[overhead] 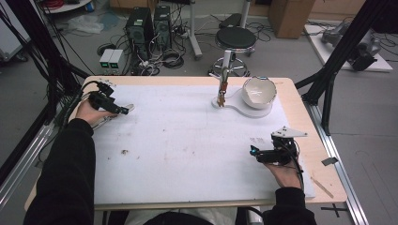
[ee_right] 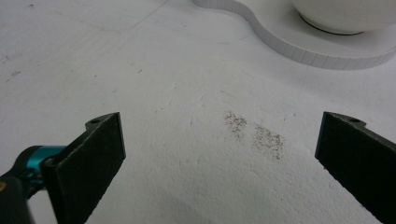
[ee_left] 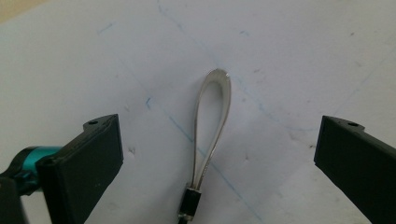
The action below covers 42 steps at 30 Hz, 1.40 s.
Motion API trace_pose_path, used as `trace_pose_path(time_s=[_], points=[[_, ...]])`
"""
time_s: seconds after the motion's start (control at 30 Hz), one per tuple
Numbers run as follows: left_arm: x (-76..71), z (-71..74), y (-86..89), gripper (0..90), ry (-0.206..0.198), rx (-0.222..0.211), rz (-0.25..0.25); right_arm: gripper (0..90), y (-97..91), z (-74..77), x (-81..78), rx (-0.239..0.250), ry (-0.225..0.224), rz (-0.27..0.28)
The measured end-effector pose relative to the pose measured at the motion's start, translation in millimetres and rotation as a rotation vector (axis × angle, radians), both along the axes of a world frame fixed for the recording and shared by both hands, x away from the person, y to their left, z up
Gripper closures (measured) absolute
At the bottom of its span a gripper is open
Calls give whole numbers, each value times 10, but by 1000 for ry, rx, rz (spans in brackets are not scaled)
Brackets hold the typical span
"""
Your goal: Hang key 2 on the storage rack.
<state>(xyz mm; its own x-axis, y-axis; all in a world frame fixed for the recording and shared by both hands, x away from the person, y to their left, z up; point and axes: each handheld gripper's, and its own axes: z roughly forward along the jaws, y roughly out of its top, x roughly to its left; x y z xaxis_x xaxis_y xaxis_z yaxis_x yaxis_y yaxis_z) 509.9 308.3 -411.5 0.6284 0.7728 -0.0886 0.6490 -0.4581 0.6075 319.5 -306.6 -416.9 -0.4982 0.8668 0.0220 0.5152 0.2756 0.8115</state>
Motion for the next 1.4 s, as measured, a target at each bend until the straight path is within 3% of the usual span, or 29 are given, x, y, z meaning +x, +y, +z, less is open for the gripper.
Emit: trace_pose_path(time_s=[0.2,0.33,0.37,0.47,0.63,0.73,0.97,1.23,1.4], points=[[31,-151,-33,20,66,15,16,7,-10,-10,-7,-2,-2,-1],[37,-172,-76,58,79,42,19,7,-19,-21,-4,-1,2,-2],[31,-161,-110,98,67,61,7,7,-22,-23,-2,-3,3,-3],[34,-147,-143,178,50,55,-1,7,-15,-22,-6,-2,5,-4],[47,-116,-141,357,30,48,26,7,-13,-27,2,-8,5,-2],[62,-115,-129,629,42,32,60,7,-17,-31,8,-7,10,-6],[48,-117,-139,847,32,88,37,7,-25,-26,10,-7,11,-9],[32,-103,-156,866,15,107,15,7,-24,-21,3,-9,9,-8],[-24,42,-140,867,-14,68,-10,7,-22,-19,1,-9,8,-8]])
